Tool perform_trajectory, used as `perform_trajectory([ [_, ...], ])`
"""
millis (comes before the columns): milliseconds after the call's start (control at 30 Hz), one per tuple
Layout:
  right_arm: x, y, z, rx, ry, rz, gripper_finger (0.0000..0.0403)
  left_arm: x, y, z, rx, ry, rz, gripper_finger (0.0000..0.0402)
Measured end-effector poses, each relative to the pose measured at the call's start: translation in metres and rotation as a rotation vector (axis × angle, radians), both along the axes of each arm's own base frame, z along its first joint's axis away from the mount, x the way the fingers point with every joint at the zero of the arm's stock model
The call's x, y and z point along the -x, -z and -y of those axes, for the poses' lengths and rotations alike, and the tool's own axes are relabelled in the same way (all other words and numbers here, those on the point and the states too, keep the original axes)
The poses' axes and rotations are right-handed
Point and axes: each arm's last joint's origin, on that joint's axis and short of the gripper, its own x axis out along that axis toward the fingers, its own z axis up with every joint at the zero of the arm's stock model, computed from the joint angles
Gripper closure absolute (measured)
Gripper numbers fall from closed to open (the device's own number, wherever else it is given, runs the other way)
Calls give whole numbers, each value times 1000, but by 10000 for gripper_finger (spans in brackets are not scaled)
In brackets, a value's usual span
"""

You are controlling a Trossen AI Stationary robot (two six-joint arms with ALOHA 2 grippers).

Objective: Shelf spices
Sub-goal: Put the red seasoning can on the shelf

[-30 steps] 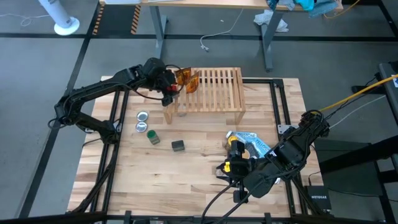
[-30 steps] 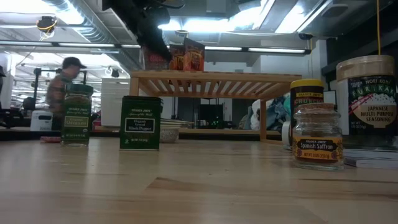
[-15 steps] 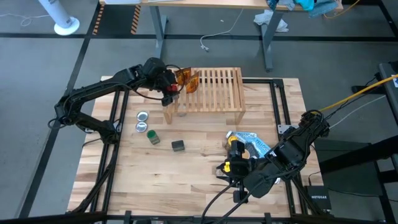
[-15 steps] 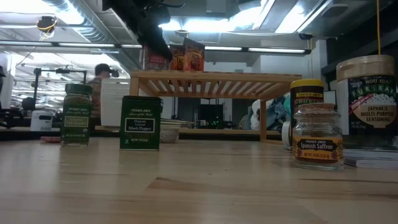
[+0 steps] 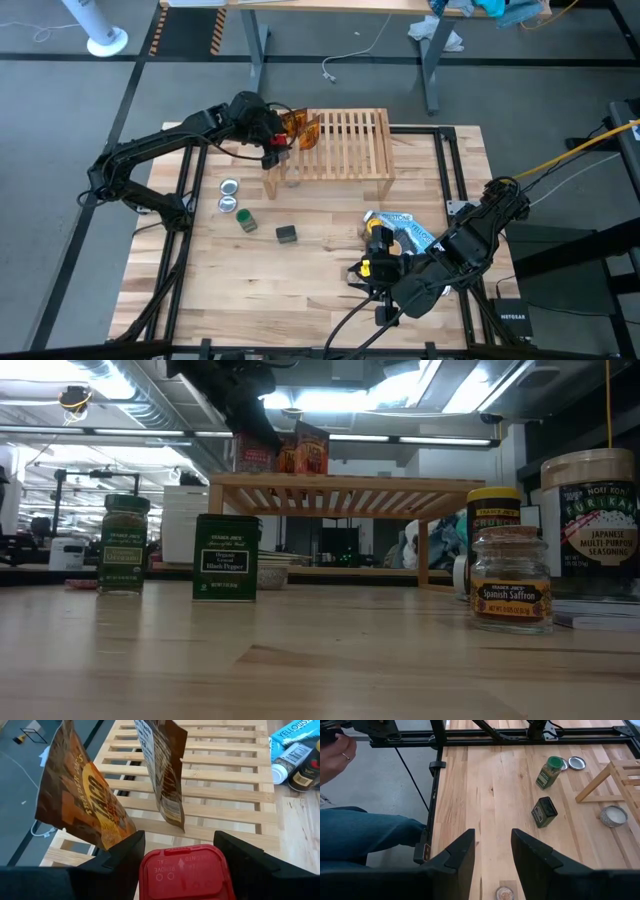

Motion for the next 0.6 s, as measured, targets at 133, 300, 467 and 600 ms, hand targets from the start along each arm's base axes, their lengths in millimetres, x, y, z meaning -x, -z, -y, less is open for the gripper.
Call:
perform_trajectory([
  [133, 0, 0, 0, 0, 0, 0, 269, 0, 0, 0, 6, 5, 3, 171],
  [300, 0, 0, 0, 0, 0, 0, 269, 0, 0, 0, 10, 11, 7, 170],
  [467, 0, 0, 0, 0, 0, 0, 269, 0, 0, 0, 12, 10, 12, 151],
  [600, 0, 0, 0, 0, 0, 0, 269, 0, 0, 0, 12, 10, 12, 127],
])
